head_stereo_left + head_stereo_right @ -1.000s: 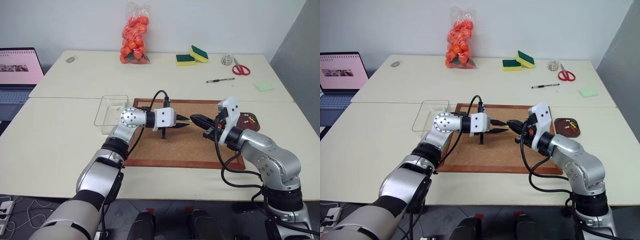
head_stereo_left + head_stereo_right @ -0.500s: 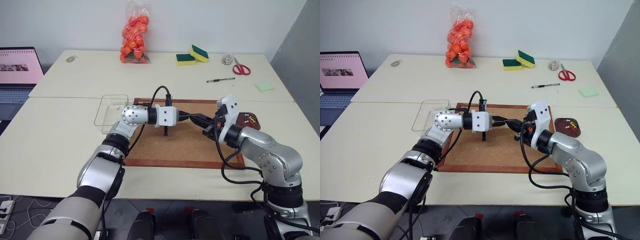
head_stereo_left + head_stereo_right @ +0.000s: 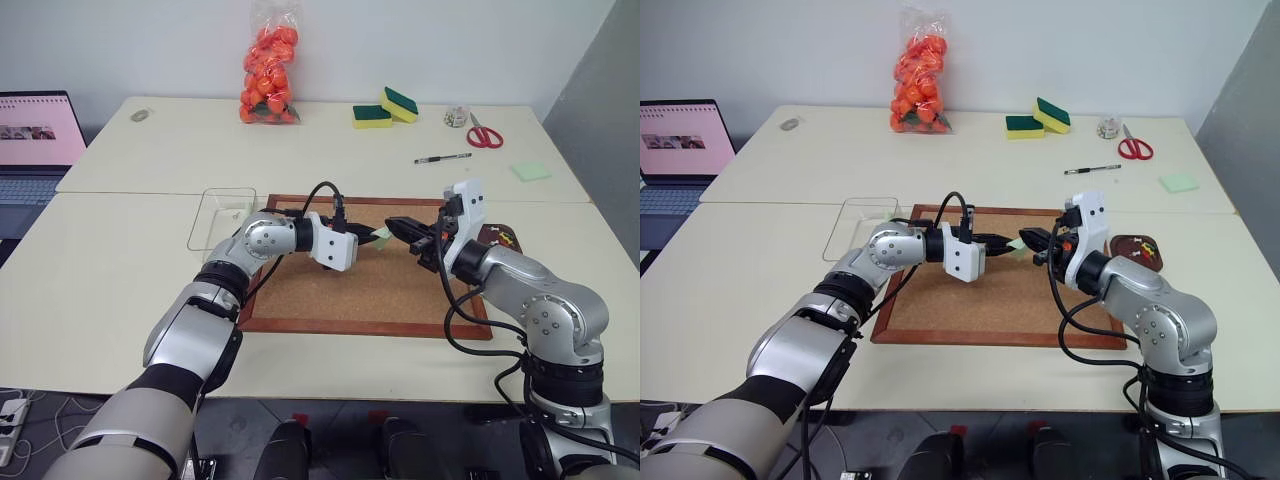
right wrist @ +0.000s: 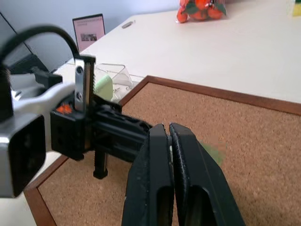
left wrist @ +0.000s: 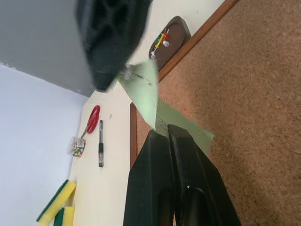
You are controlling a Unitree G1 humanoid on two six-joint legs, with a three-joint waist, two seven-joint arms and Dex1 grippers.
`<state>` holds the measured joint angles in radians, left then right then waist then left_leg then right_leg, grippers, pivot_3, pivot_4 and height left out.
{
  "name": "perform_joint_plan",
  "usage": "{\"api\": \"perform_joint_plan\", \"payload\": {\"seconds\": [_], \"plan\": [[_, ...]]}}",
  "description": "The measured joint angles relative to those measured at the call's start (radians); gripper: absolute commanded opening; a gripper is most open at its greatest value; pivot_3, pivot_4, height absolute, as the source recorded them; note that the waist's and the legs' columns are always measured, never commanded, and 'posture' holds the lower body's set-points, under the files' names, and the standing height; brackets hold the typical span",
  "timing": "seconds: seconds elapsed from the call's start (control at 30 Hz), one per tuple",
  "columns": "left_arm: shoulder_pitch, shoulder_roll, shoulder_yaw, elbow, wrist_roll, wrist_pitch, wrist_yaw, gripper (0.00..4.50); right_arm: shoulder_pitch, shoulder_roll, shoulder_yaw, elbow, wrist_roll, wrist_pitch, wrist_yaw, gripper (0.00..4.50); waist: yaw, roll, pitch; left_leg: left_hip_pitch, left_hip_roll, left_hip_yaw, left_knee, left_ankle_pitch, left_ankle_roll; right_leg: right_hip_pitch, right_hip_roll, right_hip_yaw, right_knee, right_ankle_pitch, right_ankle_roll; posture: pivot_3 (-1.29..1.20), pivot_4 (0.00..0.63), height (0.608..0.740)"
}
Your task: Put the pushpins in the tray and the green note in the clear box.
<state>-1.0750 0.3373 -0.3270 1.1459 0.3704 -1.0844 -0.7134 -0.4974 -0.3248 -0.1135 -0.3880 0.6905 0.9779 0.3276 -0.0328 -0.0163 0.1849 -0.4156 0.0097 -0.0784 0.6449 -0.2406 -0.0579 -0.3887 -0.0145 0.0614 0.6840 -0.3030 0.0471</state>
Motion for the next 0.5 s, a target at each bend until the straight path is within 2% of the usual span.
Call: {"api": "perform_joint_plan", "payload": {"seconds": [0.5], "plan": [[-0.013,0.001,-0.002,0.012,-0.001,-0.008,0.008,0.01,0.05,-0.049,0.066,-0.039,-0.012,-0.118,0.11,0.0,-0.001,0.0,0.0,0.0,0.0,0.0,0.0,0.0,0.0,0.0,0.0,0.0,0.0,0.0,0.0,0.0,0.15,0.74]]}}
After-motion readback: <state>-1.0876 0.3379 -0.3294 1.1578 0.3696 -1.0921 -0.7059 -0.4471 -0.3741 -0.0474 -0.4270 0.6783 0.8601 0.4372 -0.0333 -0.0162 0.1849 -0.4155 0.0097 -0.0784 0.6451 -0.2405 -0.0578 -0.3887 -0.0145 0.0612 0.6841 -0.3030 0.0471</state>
